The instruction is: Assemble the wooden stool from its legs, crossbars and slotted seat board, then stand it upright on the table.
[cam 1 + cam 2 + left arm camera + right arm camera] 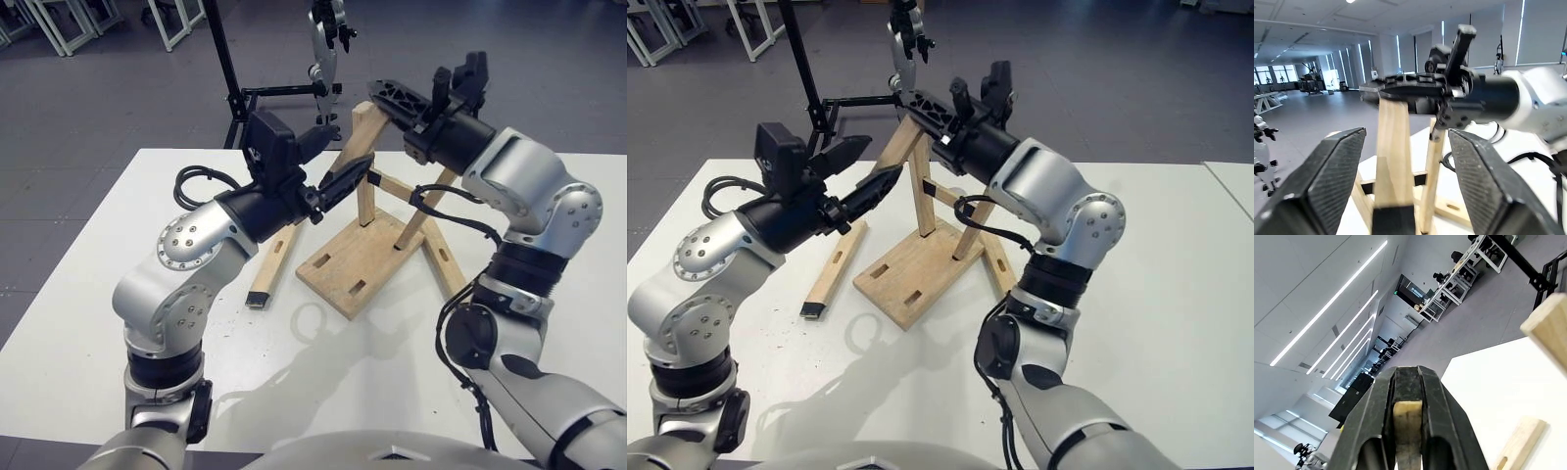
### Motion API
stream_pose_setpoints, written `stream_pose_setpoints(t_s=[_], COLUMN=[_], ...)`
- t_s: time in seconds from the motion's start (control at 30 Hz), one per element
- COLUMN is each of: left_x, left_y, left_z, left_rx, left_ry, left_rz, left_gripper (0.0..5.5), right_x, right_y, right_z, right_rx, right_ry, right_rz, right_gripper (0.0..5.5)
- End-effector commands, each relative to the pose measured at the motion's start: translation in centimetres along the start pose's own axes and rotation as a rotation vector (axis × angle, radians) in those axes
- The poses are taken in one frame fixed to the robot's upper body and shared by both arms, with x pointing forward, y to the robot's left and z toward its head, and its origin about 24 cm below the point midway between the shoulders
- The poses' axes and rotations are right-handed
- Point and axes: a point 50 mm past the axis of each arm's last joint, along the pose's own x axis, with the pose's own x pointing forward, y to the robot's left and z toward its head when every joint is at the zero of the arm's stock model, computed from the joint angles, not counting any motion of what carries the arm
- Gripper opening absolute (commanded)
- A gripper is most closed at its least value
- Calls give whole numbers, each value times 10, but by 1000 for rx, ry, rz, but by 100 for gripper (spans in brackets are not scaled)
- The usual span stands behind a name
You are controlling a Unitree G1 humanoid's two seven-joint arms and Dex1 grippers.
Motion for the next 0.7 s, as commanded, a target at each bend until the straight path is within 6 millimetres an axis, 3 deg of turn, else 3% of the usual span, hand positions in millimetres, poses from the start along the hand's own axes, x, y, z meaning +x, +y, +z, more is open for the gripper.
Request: stream_pose_setpoints(t_s=[0.03,0.1,0.13,0.27,0.3,0.37,0.43,0.47,0.5,0.6,0.7], left_x=[-12,-19,-23,-37,-40,-41,-37,-35,-33,-30,-27], left_y=[23,39,44,54,57,63,64,64,62,58,54], left_z=[10,11,7,-6,-8,-13,-18,-19,-22,-28,-33], left_rx=[23,22,20,23,25,32,32,30,26,12,-4], left_ry=[-17,-21,-4,56,66,88,106,112,118,126,129], left_rz=[114,249,303,465,503,558,574,572,568,568,569], left_gripper=[311,311,311,311,311,311,311,311,311,311,311], right_x=[-20,-50,-67,-104,-110,-116,-117,-118,-117,-114,-106], right_y=[59,94,101,97,81,13,-53,-71,-84,-102,-112], right_z=[62,93,103,107,105,81,29,8,-11,-46,-59], right_rx=[-225,-376,-468,-717,-738,-729,-675,-659,-638,-660,-696], right_ry=[-201,-352,-420,-487,-497,-450,-315,-271,-237,-177,-162], right_rz=[72,72,17,-221,-321,-590,-742,-769,-779,-772,-742], right_gripper=[41,41,41,41,41,41,41,41,41,41,41])
